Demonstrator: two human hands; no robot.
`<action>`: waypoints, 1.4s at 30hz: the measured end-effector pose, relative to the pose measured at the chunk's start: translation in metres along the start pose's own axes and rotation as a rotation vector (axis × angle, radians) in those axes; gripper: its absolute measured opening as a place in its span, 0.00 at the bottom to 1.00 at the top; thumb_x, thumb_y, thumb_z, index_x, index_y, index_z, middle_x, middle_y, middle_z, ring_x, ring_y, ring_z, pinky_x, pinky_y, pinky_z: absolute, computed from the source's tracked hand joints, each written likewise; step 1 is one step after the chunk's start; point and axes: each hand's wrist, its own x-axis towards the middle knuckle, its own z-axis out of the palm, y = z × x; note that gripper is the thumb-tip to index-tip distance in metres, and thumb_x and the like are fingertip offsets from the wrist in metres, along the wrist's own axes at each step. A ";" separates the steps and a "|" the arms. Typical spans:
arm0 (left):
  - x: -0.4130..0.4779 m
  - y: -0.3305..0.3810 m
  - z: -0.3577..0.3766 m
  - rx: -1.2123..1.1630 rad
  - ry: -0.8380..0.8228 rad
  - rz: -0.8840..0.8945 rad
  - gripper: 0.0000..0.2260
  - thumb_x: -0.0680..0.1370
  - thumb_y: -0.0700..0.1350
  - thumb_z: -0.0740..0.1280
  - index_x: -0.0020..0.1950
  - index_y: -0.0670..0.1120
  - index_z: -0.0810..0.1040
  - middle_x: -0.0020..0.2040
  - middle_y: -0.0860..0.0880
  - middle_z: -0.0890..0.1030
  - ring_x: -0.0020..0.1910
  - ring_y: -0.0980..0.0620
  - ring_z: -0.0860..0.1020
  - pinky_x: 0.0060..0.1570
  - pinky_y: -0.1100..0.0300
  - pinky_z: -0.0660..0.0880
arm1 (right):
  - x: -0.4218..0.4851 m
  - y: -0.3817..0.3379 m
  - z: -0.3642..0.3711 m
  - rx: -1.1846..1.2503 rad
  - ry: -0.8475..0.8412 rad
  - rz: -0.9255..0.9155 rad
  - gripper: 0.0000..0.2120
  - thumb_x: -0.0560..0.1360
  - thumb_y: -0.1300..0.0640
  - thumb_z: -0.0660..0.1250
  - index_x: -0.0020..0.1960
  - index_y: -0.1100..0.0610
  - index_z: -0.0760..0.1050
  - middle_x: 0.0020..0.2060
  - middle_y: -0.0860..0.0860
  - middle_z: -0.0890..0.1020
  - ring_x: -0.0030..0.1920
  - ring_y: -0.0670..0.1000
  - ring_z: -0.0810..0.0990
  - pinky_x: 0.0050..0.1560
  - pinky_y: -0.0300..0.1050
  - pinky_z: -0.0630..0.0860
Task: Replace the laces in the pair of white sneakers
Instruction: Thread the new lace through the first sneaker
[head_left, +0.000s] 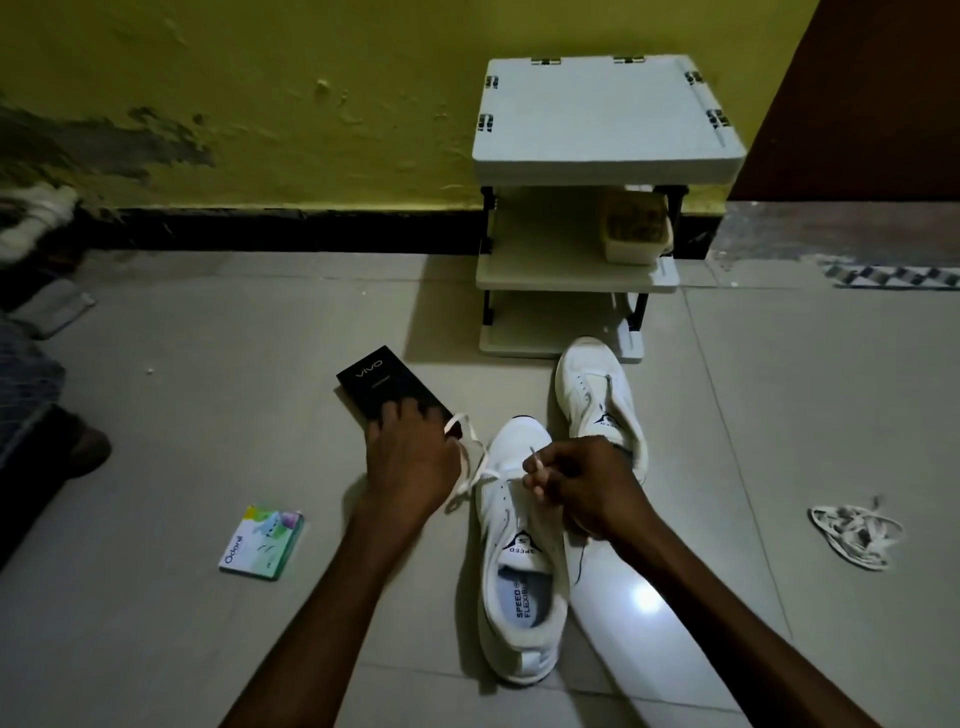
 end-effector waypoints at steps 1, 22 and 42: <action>-0.001 -0.002 0.005 -0.041 -0.002 0.018 0.13 0.80 0.51 0.60 0.61 0.47 0.77 0.62 0.45 0.74 0.62 0.44 0.69 0.59 0.52 0.66 | -0.002 -0.003 -0.003 0.108 -0.006 0.007 0.08 0.77 0.71 0.63 0.43 0.64 0.78 0.33 0.54 0.81 0.29 0.45 0.77 0.31 0.34 0.73; -0.002 0.010 -0.063 -2.305 0.332 -0.229 0.03 0.79 0.38 0.62 0.47 0.43 0.73 0.41 0.48 0.79 0.35 0.55 0.80 0.37 0.62 0.78 | -0.016 -0.022 -0.024 -0.407 -0.073 -0.093 0.13 0.76 0.60 0.67 0.34 0.51 0.74 0.29 0.48 0.81 0.29 0.46 0.80 0.28 0.32 0.71; -0.021 0.021 0.026 -0.793 0.015 0.196 0.03 0.74 0.42 0.71 0.43 0.50 0.85 0.41 0.54 0.84 0.40 0.57 0.81 0.46 0.54 0.78 | 0.005 -0.051 -0.023 -0.576 0.032 -0.109 0.08 0.76 0.54 0.68 0.53 0.55 0.82 0.46 0.53 0.85 0.47 0.51 0.82 0.49 0.42 0.77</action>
